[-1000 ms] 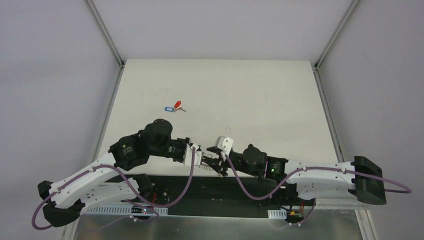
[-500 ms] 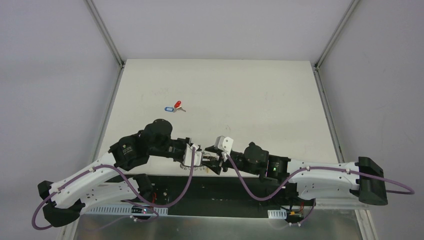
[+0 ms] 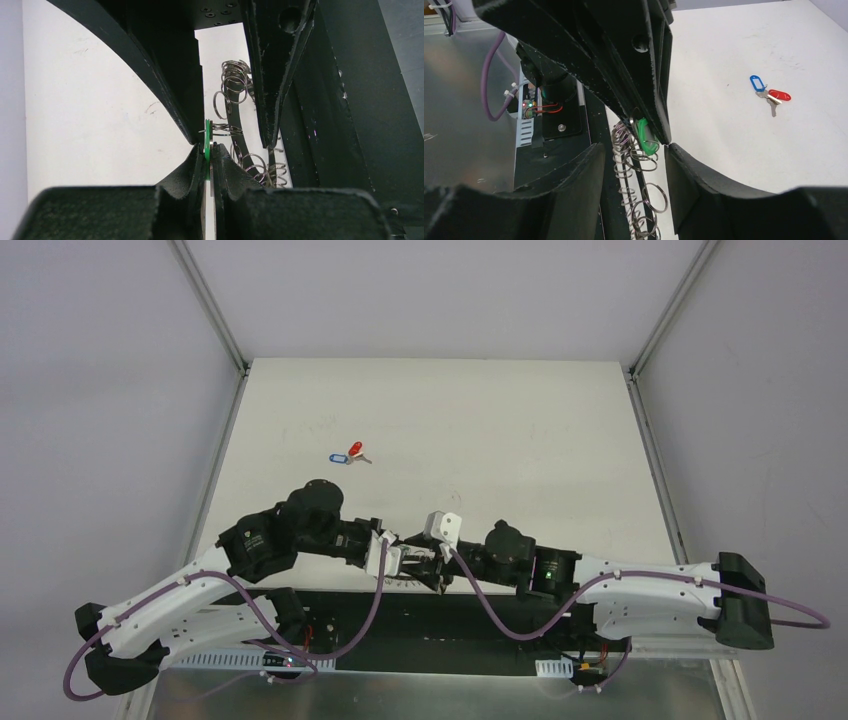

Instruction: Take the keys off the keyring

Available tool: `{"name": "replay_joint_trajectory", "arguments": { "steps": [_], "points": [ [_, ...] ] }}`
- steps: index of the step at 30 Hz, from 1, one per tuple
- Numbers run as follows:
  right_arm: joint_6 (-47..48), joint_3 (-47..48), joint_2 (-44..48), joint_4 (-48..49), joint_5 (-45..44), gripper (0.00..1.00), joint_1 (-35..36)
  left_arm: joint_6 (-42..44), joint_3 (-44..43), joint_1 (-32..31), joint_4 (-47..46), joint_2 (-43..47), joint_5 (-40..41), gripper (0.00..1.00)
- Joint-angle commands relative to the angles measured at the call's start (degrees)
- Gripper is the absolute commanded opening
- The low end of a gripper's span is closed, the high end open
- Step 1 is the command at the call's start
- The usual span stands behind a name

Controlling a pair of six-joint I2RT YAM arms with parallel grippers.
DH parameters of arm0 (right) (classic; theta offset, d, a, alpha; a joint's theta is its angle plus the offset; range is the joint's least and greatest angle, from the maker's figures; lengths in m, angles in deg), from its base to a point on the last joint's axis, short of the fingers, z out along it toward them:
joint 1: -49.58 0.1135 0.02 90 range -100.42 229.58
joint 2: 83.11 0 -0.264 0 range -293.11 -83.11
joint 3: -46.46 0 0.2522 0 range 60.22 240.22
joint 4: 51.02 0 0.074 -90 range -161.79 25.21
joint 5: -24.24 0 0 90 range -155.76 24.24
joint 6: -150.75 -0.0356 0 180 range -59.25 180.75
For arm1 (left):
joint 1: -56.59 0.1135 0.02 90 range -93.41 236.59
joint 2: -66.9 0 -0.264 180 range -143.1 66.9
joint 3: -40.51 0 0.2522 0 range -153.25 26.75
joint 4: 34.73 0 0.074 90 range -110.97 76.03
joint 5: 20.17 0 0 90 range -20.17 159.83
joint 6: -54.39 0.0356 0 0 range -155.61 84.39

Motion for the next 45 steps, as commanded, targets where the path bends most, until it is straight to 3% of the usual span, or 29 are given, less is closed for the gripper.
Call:
{"name": "replay_joint_trajectory", "arguments": {
  "steps": [1,16,30,45],
  "points": [
    [0.0,3.4,-1.1,-0.5,2.9,0.52,0.2,1.2,0.0,-0.4,-3.2,1.2,-2.8,0.00],
    [-1.4,2.4,-0.5,1.2,-1.6,0.48,0.2,1.1,0.3,-0.4,-3.7,1.6,-2.4,0.00],
    [-1.4,1.9,4.9,-3.7,-0.2,0.54,0.2,1.4,0.5,-0.4,-3.8,1.8,-2.4,0.00],
    [0.0,3.5,5.1,-7.3,5.7,0.46,-2.4,2.7,0.9,-0.4,-3.8,2.9,-5.5,0.00]
  ]
}}
